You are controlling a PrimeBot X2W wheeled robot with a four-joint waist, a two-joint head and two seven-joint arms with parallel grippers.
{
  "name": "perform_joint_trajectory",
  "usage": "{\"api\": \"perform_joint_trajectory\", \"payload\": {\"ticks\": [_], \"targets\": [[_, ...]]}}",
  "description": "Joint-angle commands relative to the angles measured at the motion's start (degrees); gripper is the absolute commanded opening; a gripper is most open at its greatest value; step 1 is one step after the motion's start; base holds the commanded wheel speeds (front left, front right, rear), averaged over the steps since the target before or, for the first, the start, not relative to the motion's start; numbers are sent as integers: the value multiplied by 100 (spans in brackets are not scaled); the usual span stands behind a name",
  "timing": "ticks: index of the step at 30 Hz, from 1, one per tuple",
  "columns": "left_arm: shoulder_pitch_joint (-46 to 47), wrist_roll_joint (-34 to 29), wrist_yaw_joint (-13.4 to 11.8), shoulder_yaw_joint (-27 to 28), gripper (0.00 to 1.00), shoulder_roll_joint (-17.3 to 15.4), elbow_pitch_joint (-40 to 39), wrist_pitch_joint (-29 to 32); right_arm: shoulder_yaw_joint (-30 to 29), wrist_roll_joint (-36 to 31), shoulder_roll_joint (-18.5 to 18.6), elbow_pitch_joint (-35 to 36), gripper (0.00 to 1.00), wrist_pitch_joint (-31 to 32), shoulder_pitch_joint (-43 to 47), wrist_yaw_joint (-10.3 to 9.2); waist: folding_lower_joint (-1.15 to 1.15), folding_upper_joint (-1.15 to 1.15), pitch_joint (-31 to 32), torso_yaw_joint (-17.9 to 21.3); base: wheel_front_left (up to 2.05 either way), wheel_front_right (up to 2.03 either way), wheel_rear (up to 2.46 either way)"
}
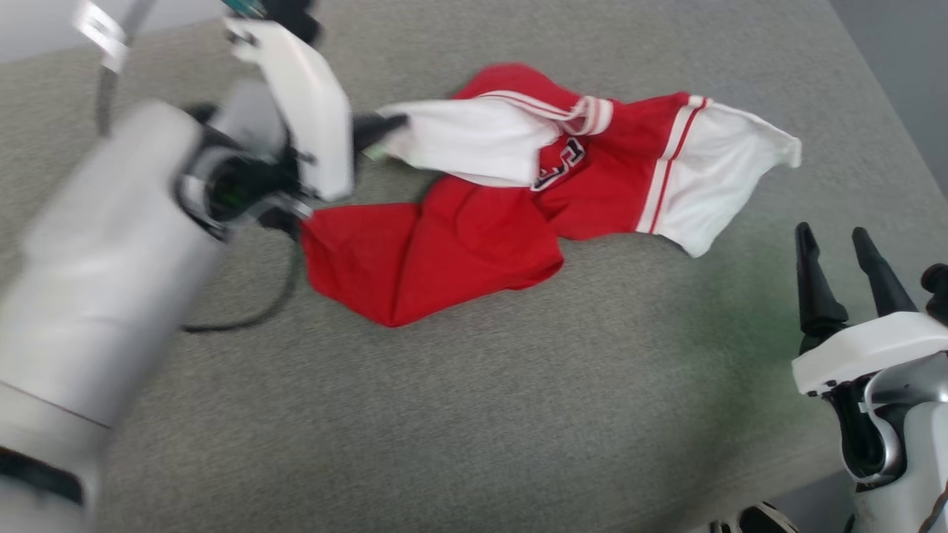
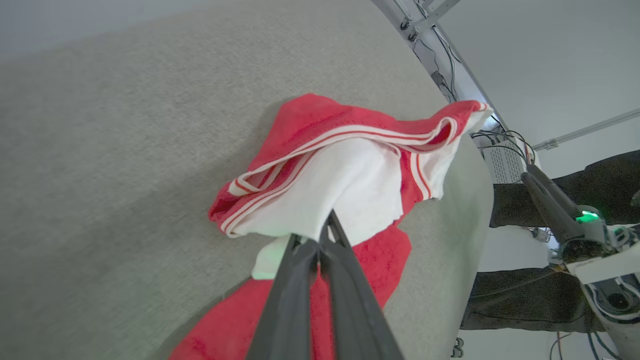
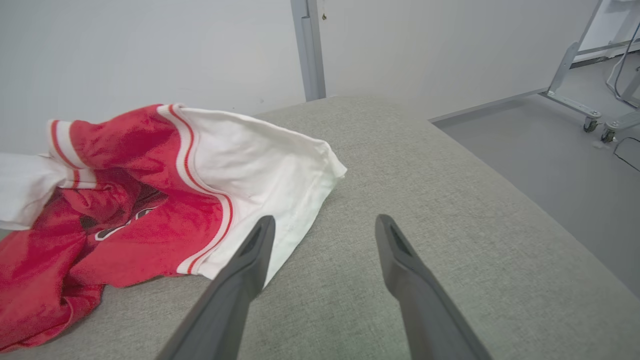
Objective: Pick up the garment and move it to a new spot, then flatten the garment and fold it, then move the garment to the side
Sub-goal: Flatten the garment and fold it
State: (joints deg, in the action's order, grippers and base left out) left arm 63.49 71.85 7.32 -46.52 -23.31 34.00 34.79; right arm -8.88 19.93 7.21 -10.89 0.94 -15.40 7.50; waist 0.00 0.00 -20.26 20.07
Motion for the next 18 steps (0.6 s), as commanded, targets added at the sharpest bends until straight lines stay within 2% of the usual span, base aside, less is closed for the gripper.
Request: {"api": "perform_joint_trajectory", "payload": {"ticks": [1, 5, 6, 7, 12, 18], "targets": [[173, 6, -24, 57, 0, -201, -15, 125, 50, 5, -35, 17, 100, 10, 29, -2, 0, 0, 76, -146, 0, 0, 0], [356, -157, -192, 68, 0, -742, 76, 398, 144, 19, -57, 10, 100, 32, -8, -2, 0, 0, 102, -265, 0, 0, 0], [428, -286, -272, 45, 0, -1031, 153, 499, 208, 38, -63, -3, 100, 38, -18, -2, 0, 0, 97, -295, 0, 0, 0], [428, -286, -272, 45, 0, -1031, 153, 499, 208, 38, -63, -3, 100, 38, -18, -2, 0, 0, 97, -295, 0, 0, 0], [394, -569, -386, -59, 0, -1629, 389, 568, 288, 51, -72, -7, 100, 79, 4, -2, 0, 0, 62, -315, 0, 0, 0], [177, -1112, -352, -353, 0, -2118, 718, 356, 383, 69, -59, 36, 100, 122, -35, -2, 0, 0, -38, -258, 0, 0, 0]]}}
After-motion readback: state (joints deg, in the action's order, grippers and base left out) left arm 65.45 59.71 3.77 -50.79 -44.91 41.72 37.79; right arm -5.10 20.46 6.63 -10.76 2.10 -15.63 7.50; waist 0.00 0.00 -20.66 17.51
